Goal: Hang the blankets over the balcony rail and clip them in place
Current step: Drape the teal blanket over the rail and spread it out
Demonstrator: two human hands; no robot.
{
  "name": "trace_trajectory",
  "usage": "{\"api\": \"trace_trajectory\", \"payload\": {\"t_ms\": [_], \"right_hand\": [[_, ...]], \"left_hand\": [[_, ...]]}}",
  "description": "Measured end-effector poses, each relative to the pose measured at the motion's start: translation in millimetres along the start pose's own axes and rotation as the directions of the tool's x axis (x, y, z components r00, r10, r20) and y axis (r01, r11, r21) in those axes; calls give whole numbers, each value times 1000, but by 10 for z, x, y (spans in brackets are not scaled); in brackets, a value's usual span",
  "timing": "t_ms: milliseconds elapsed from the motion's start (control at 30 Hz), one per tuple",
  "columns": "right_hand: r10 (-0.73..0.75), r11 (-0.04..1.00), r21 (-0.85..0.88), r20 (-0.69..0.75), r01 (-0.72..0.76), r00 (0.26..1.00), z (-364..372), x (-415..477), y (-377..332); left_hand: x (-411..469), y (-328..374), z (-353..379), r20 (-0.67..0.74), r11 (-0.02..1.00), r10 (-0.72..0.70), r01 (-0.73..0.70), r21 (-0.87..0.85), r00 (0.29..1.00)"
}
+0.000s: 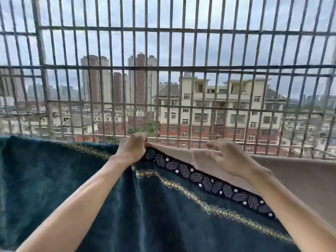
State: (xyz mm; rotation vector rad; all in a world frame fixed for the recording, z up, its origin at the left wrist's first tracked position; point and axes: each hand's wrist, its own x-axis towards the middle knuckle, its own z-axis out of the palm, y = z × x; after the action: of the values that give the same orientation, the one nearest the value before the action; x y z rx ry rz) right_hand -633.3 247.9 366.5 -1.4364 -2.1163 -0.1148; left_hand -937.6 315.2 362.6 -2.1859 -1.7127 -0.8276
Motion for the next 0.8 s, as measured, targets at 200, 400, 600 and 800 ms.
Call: {"api": "trace_trajectory", "payload": {"t_ms": [200,400,600,800], "right_hand": [[-110,993,52,62,107,992,413,448,-488],[-305,950,93,77,298,949,947,964,-1045],[-411,905,156,77,397,908,1386,1402,-1663],[-473,874,137,21,466,881,1724,1664,-2283]], "left_hand": [[-15,-731,-147,-27,999,-14,15,41,1000],[-26,-1020,-178,-19,999,33,-33,25,999],[-93,-1360,-348,103,976,101,-79,-203,990],[-358,-2298,-669,-42,996,-77,79,51,996]]}}
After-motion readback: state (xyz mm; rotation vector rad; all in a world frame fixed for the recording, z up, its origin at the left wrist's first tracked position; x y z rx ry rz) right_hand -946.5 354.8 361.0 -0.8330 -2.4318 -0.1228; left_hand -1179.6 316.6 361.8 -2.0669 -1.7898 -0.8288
